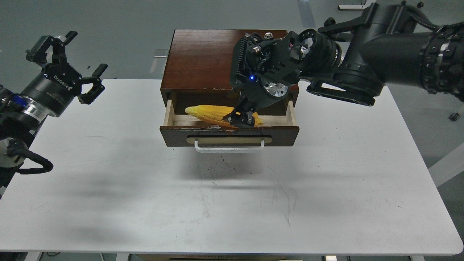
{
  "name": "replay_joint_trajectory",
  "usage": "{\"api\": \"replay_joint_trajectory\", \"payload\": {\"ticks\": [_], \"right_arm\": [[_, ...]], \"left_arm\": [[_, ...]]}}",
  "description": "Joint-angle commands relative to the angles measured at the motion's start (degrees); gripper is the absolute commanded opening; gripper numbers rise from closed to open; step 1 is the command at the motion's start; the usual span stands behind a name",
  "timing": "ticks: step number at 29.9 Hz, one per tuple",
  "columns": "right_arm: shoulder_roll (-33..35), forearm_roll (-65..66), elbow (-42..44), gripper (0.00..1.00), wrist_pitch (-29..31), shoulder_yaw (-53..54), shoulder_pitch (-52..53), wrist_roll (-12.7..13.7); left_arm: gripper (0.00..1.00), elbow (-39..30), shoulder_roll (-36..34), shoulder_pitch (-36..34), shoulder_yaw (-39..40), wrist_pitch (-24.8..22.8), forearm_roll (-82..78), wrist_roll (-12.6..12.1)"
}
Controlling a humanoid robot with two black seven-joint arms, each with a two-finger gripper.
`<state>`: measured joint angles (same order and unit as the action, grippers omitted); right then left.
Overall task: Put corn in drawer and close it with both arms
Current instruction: 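Lower the corn cob into the open drawer and release it, then withdraw the right gripper from the drawer back to its side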
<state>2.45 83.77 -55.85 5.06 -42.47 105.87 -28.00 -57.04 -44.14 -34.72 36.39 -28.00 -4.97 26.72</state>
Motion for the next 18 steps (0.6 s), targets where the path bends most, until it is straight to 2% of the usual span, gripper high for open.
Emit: {"api": "replay_joint_trajectory", "payload": {"ticks": [1, 4, 8, 13, 18], "right_arm": [[1.5, -0.5, -0.5, 0.84, -0.2, 0.9, 0.9, 0.0], [4.7, -1.3, -1.6, 0.94, -0.1, 3.9, 2.3, 0.0], [9.7, -6.3, -3.1, 0.96, 0.3, 7.7, 3.1, 0.0], [19.2, -20.6, -5.7, 0.98, 0.4, 10.7, 3.3, 0.0], [30.1, -36.0, -6.9, 0.98, 0.4, 13.8, -2.3, 0.0]], "left_arm": [[0.98, 0.0, 0.0, 0.0, 0.0, 0.0, 0.0, 0.0], [0.98, 0.0, 0.0, 0.0, 0.0, 0.0, 0.0, 0.0], [0.98, 0.0, 0.1, -0.1, 0.0, 0.0, 0.0, 0.0], [0.98, 0.0, 0.4, 0.0, 0.0, 0.0, -0.9, 0.0], [0.98, 0.0, 0.5, 0.0, 0.0, 0.0, -1.2, 0.0]]}}
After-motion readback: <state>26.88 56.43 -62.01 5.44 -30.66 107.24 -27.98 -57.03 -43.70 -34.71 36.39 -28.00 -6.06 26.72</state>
